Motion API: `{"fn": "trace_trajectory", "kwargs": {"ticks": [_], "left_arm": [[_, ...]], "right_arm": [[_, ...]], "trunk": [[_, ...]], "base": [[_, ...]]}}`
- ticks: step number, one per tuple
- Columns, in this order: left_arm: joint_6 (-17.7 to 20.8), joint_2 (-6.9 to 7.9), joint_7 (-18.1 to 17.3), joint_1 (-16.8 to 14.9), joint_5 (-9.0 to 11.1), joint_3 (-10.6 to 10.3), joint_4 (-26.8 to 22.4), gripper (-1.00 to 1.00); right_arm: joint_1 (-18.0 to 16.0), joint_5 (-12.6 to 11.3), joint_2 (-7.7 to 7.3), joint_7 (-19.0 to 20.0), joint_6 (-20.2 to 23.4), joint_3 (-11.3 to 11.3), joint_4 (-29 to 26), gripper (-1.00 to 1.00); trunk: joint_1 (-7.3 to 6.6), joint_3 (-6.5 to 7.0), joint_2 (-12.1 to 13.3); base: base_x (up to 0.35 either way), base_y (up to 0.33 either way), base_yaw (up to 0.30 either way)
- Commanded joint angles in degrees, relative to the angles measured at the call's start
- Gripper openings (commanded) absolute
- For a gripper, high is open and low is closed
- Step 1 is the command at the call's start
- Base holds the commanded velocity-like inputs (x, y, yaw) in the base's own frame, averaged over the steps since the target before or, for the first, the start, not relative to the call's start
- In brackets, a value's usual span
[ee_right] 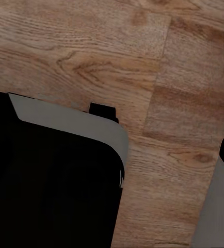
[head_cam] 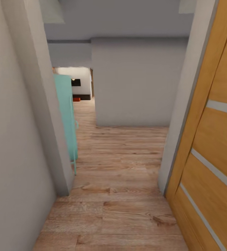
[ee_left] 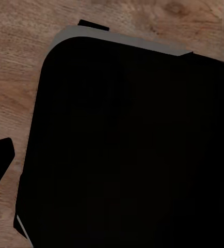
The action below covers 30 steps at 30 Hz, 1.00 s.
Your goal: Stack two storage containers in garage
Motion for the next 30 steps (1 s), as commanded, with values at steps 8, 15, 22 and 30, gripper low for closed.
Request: {"fn": "trace_trajectory", "kwargs": {"ticks": [8,15,22,30], "left_arm": [[0.1,-0.01,0.0,0.0,0.4,0.0,0.0,1.00],[0.1,-0.01,0.0,0.0,0.4,0.0,0.0,1.00],[0.2,0.03,0.0,0.0,0.4,0.0,0.0,1.00],[0.2,0.06,0.0,0.0,0.4,0.0,0.0,1.00]], "right_arm": [[-0.1,-0.3,-0.01,0.1,-0.3,0.5,0.2,1.00],[-0.1,-0.3,-0.06,0.3,-0.2,0.5,0.2,1.00],[-0.1,-0.3,-0.07,0.3,-0.2,0.6,0.2,1.00],[-0.1,-0.3,-0.07,0.3,-0.3,0.6,0.2,1.00]], "trunk": [[0.03,-0.05,0.0],[0.03,-0.05,0.0],[0.03,-0.05,0.0],[0.03,-0.05,0.0]], "base": [[0.321,-0.145,0.000],[0.321,-0.144,0.000],[0.322,-0.065,0.000],[0.324,-0.002,0.000]]}}
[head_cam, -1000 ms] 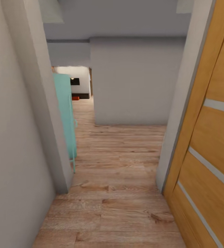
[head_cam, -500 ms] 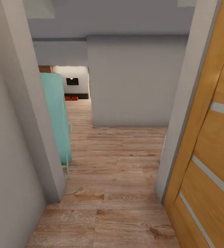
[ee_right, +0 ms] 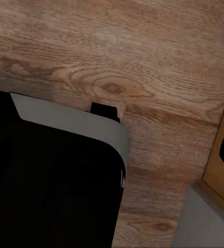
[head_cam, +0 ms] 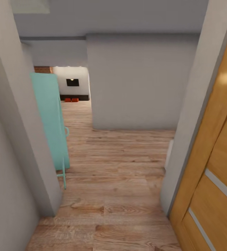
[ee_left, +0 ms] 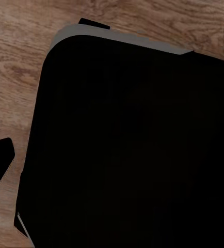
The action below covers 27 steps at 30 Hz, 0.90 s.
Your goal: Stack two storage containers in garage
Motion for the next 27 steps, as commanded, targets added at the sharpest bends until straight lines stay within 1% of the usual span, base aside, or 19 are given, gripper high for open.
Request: {"fn": "trace_trajectory", "kwargs": {"ticks": [1,27], "left_arm": [[-0.1,-0.02,0.0,0.0,0.3,0.0,0.0,1.00],[-0.2,-0.08,0.0,0.0,0.3,0.0,0.0,1.00]], "right_arm": [[-0.1,-0.3,0.02,-0.1,-0.3,0.5,0.2,1.00],[-0.1,-0.3,0.20,-0.1,-0.3,0.5,0.2,1.00]], "trunk": [[0.03,-0.05,0.0],[0.03,-0.05,0.0]], "base": [[0.324,0.000,0.000],[0.324,0.000,0.000]]}}
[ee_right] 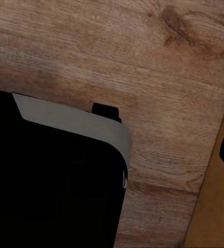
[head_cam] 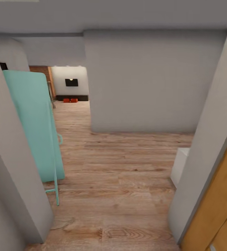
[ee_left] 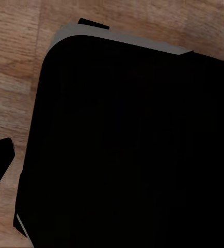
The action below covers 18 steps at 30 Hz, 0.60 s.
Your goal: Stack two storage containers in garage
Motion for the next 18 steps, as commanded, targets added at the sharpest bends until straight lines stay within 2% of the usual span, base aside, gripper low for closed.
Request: {"fn": "trace_trajectory", "kwargs": {"ticks": [1,18], "left_arm": [[-0.1,-0.01,0.0,0.0,0.3,0.0,0.0,1.00],[-0.1,-0.01,0.0,0.0,0.2,0.0,0.0,1.00]], "right_arm": [[-0.1,-0.3,0.02,-0.1,-0.3,0.5,0.2,1.00],[-0.1,-0.4,0.04,-0.1,-0.3,0.4,0.2,1.00]], "trunk": [[0.03,-0.05,0.0],[0.03,-0.05,0.0]], "base": [[0.324,0.000,0.000],[0.324,0.000,0.007]]}}
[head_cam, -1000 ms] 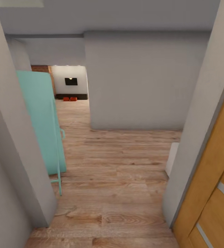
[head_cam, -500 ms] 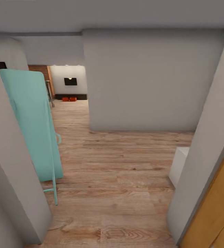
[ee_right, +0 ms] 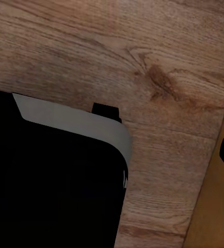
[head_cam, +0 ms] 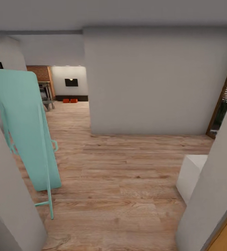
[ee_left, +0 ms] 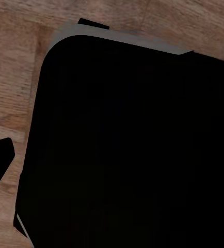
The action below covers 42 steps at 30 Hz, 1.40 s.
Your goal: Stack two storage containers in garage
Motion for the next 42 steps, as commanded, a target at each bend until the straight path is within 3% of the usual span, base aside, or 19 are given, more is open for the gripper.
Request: {"fn": "trace_trajectory", "kwargs": {"ticks": [1,10,42], "left_arm": [[-0.1,-0.01,0.0,0.0,0.3,0.0,0.0,1.00],[-0.1,-0.01,0.0,0.0,0.3,0.0,0.0,1.00],[-0.1,-0.01,0.0,0.0,0.3,0.0,0.0,1.00]], "right_arm": [[-0.1,-0.3,0.02,-0.1,-0.3,0.5,0.2,1.00],[-0.1,-0.3,0.01,-0.1,-0.3,0.5,0.2,1.00],[-0.1,-0.3,-0.08,-0.1,-0.3,0.4,0.2,1.00]], "trunk": [[0.03,-0.05,0.0],[0.03,-0.05,0.0],[0.03,-0.05,0.0]], "base": [[0.324,0.000,0.138],[0.324,0.000,0.116],[0.324,0.000,0.002]]}}
